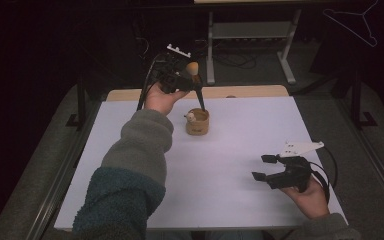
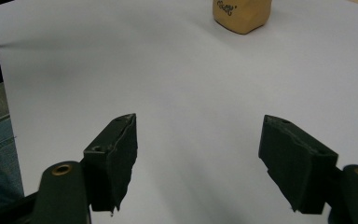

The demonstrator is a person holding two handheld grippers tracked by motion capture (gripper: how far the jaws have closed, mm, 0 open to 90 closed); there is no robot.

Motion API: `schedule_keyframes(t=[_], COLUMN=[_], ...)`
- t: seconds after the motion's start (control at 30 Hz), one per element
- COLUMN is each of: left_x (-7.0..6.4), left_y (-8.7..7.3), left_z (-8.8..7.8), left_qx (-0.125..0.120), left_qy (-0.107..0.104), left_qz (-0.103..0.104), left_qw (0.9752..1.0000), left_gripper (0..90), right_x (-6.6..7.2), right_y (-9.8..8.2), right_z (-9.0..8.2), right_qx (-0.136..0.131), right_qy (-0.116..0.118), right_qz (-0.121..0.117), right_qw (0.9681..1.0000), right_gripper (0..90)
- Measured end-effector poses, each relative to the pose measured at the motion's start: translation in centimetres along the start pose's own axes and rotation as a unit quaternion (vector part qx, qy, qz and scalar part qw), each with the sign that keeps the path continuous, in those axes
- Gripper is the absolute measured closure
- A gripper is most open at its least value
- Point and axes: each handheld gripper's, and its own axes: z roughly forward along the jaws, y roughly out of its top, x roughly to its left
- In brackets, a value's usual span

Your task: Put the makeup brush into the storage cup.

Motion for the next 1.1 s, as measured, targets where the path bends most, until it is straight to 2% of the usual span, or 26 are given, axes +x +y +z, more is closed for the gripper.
schedule_keyframes(t=[0.17,0.37,0.67,0.8,1.1], left_x=[0.9,1.2,1.6,1.8,2.1], left_y=[-0.3,-0.6,-1.0,-1.4,-2.1], left_z=[1.2,2.1,2.8,3.2,4.2], left_qx=[0.019,0.026,0.023,0.032,0.036], left_qy=[0.022,0.029,0.037,0.037,0.038], left_qz=[-0.003,-0.010,-0.019,-0.021,-0.029], left_qw=[0.9996,0.9992,0.9989,0.9986,0.9982], left_gripper=[72.2,72.2,72.2,72.2,72.1], right_x=[-0.1,-0.3,-0.2,-0.2,-0.1], right_y=[0.0,0.0,0.0,0.1,0.1], right_z=[-0.1,-0.1,0.0,0.0,0.1], right_qx=[-0.002,-0.004,-0.003,-0.003,-0.003], right_qy=[0.000,0.000,0.002,0.002,0.005], right_qz=[0.002,0.003,0.002,0.003,0.002], right_qw=[1.0000,1.0000,1.0000,1.0000,1.0000], right_gripper=[26.6,26.6,26.6,26.6,26.6])
